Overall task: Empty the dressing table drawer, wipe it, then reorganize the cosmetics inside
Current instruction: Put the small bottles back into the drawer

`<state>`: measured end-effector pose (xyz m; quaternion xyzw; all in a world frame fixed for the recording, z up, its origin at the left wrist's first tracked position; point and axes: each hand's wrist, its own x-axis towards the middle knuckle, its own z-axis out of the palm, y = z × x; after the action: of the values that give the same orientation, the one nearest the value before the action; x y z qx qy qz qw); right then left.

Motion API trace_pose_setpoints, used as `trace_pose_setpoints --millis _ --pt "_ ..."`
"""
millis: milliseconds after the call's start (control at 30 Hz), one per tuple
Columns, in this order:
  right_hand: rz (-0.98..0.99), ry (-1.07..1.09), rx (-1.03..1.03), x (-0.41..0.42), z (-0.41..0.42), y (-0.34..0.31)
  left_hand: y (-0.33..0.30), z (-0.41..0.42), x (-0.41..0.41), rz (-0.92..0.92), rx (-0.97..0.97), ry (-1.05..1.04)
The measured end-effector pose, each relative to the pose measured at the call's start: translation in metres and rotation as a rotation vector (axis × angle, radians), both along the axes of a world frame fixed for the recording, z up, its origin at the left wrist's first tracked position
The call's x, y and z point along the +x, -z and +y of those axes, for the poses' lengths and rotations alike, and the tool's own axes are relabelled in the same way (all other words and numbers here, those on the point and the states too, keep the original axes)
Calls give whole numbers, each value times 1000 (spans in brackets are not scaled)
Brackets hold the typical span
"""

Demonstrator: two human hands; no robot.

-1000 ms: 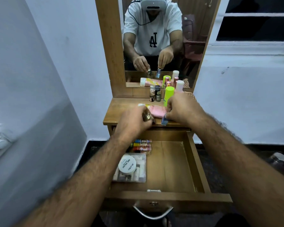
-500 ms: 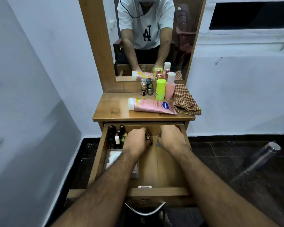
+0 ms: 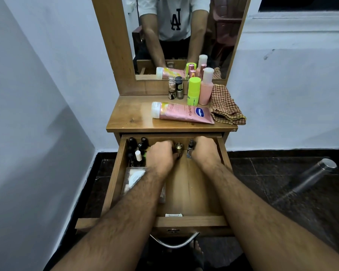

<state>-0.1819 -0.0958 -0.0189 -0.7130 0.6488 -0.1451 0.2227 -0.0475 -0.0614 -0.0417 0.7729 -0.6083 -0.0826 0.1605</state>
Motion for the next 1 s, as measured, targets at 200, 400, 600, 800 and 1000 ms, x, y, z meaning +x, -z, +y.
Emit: trace_pose_setpoints --millis 200,400,600,800,1000 --pt "-90 65 -9 -1 0 10 2 0 -2 -58 11 -2" --pt "-139 84 -27 -1 2 13 1 -6 -3 -66 20 -37" --pt "-64 33 -101 0 4 15 4 -9 -6 -97 27 -28" --pt "-43 9 -89 2 5 15 5 -7 -5 -101 29 -29" --pt "-44 4 -67 3 5 17 5 -7 -5 -101 35 -23"
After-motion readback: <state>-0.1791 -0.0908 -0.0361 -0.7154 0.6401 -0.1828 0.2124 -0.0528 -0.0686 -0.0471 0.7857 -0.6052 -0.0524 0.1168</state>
